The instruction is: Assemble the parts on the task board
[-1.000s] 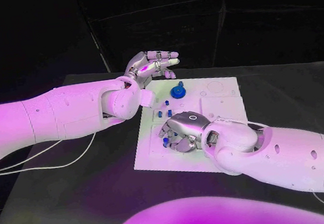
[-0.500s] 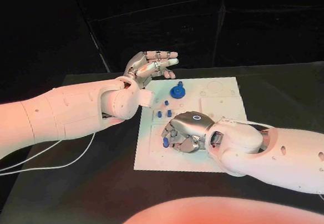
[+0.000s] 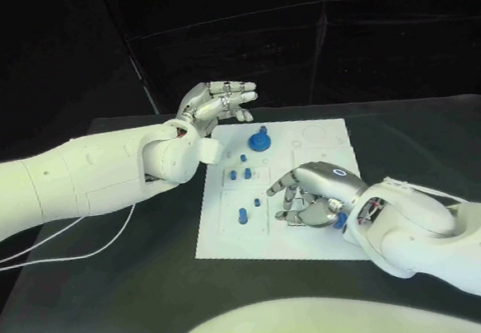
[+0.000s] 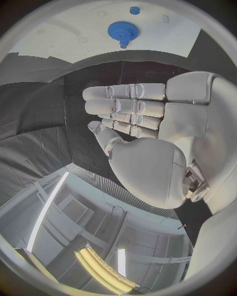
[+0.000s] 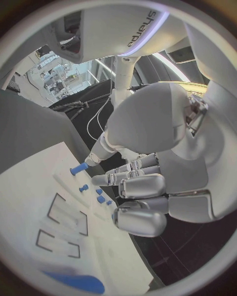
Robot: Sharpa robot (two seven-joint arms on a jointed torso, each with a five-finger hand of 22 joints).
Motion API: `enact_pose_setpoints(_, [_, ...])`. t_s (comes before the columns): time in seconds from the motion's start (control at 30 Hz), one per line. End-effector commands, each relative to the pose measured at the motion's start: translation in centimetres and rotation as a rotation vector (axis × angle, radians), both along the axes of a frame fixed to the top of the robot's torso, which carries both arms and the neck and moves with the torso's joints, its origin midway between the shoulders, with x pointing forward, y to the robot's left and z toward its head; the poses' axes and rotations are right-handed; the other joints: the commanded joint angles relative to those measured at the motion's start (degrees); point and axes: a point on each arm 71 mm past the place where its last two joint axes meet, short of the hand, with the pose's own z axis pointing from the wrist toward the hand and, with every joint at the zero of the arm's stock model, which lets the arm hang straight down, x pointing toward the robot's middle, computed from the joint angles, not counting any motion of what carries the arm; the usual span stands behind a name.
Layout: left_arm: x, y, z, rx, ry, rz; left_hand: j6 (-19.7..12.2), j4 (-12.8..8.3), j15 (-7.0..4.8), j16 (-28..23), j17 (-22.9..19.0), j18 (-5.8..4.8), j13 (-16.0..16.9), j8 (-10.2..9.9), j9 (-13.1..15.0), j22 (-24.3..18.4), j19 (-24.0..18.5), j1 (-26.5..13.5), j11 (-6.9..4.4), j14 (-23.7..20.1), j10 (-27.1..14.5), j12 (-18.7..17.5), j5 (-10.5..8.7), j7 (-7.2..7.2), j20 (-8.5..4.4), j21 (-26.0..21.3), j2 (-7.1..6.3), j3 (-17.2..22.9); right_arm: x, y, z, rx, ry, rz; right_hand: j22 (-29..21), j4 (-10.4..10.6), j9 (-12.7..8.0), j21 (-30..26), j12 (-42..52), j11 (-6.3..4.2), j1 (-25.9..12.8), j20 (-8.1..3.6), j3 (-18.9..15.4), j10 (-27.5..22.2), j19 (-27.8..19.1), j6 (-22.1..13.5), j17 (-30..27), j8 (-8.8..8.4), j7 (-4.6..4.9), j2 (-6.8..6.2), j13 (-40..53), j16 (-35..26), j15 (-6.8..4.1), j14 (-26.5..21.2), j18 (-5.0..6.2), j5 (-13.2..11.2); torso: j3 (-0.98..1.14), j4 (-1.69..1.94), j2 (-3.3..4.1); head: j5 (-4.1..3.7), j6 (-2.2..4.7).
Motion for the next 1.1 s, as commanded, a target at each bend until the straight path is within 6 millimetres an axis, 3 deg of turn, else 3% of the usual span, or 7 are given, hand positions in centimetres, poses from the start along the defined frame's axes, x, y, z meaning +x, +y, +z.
enact_pose_setpoints(0.03, [0.0, 0.0, 0.2, -0.009, -0.008, -0.006, -0.10, -0.05, 0.12, -0.24, -0.05, 0.71, -0.03, 0.32, -0.07, -0.05, -0.13, 0.29, -0.02, -0.14, -0.52, 0.27, 0.08, 0.20, 0.16, -0.26, 0.32, -0.38, 0.4, -2.3, 0.4, 0.131, 0.098, -0.131, 1.01, 0.78, 0.38, 0.72, 2.37, -0.19, -0.61, -0.08, -1.50, 1.14, 0.75, 1.83, 0.99, 1.07, 0.00, 0.14, 1.89, 0.74, -0.45, 2.63, -0.73, 0.47, -0.08, -0.43, -0.35, -0.88, 0.33])
enact_pose_setpoints(0.2, [0.1, 0.1, 0.1, -0.008, -0.007, -0.005, -0.10, -0.05, 0.12, -0.24, -0.05, 0.71, -0.03, 0.32, -0.07, -0.05, -0.13, 0.29, -0.02, -0.14, -0.52, 0.27, 0.08, 0.20, 0.16, -0.26, 0.32, -0.38, 1.0, -6.7, -0.4, 0.086, 0.191, -0.277, 3.83, 3.27, 1.53, 2.51, 12.95, -1.33, -1.78, -0.99, -6.35, 2.08, 1.98, 5.25, 3.13, 4.74, -1.26, 0.72, 11.04, 2.42, -1.30, 3.10, -1.24, 2.84, -0.30, -1.12, -0.81, -2.50, 0.71])
enact_pose_setpoints(0.27, [0.1, 0.1, 0.1, -0.009, -0.007, -0.007, -0.10, -0.05, 0.12, -0.24, -0.05, 0.71, -0.03, 0.32, -0.07, -0.05, -0.13, 0.29, -0.02, -0.14, -0.52, 0.27, 0.08, 0.20, 0.16, -0.26, 0.32, -0.38, 1.2, -8.2, -0.7, 0.054, 0.213, -0.328, 5.58, 4.83, 2.20, 3.63, 24.71, -1.45, -2.80, -1.14, -9.13, 2.71, 2.66, 5.56, 5.31, 6.25, -1.90, 0.90, 23.86, 3.93, -1.87, 3.46, -1.68, 5.57, -0.34, -1.31, -0.93, -3.16, 0.78])
enact_pose_setpoints(0.4, [0.1, 0.0, 0.1, -0.010, -0.006, -0.009, -0.10, -0.05, 0.12, -0.24, -0.05, 0.71, -0.03, 0.32, -0.07, -0.05, -0.13, 0.29, -0.02, -0.14, -0.52, 0.27, 0.08, 0.20, 0.16, -0.26, 0.32, -0.38, 1.2, -10.3, -1.1, -0.014, 0.231, -0.402, 7.95, 7.10, 3.77, 5.08, 41.01, -1.75, -3.03, -1.29, -13.23, 4.29, 3.46, 5.15, 8.96, 8.82, -2.21, 2.34, 42.79, 6.27, -2.12, 3.94, -2.13, 7.14, -0.27, -1.49, -1.02, -3.93, 0.79])
enact_pose_setpoints(0.53, [0.1, 0.1, 0.1, -0.009, -0.005, -0.008, -0.09, -0.01, 0.13, -0.27, -0.07, 0.70, -0.03, 0.34, -0.07, -0.08, -0.13, 0.24, -0.02, -0.14, -0.53, 0.30, 0.08, 0.19, 0.18, -0.30, 0.35, -0.45, 1.2, -12.0, -1.4, -0.088, 0.233, -0.472, 9.00, 8.70, 5.13, 5.72, 47.14, -1.80, -2.48, -1.38, -16.48, 4.90, 3.75, 3.81, 10.80, 10.64, -1.95, 3.07, 50.74, 7.38, -1.74, 4.13, -2.27, 7.92, -0.35, -1.47, -1.00, -4.84, 0.89])
enact_pose_setpoints(0.87, [0.0, 0.0, 0.0, -0.011, -0.003, -0.013, -0.09, -0.01, 0.13, -0.27, -0.07, 0.70, -0.03, 0.34, -0.07, -0.08, -0.13, 0.24, -0.02, -0.14, -0.53, 0.30, 0.08, 0.19, 0.18, -0.30, 0.35, -0.45, 1.1, -12.3, -2.3, -0.204, 0.233, -0.503, 9.94, 13.25, 6.91, 6.25, 50.16, -1.63, -3.71, -1.13, -22.03, 5.45, 3.97, 1.62, 12.02, 13.05, -1.81, 3.12, 55.62, 8.11, -1.52, 4.26, -2.44, 11.44, -0.35, -1.44, -0.97, -5.96, 0.88])
enact_pose_setpoints(1.1, [0.0, 0.0, 0.0, -0.012, -0.001, -0.014, -0.09, -0.01, 0.13, -0.27, -0.07, 0.70, -0.03, 0.34, -0.07, -0.08, -0.13, 0.24, -0.02, -0.14, -0.53, 0.30, 0.08, 0.19, 0.18, -0.30, 0.35, -0.45, 0.9, -11.1, -2.6, -0.215, 0.217, -0.474, 10.89, 14.61, 7.48, 6.79, 51.66, -1.57, -2.98, -1.05, -23.45, 6.29, 4.30, 0.92, 13.20, 13.88, -1.76, 3.23, 57.82, 8.74, -1.45, 4.47, -2.63, 11.52, -0.41, -1.15, -0.93, -6.42, 0.91])
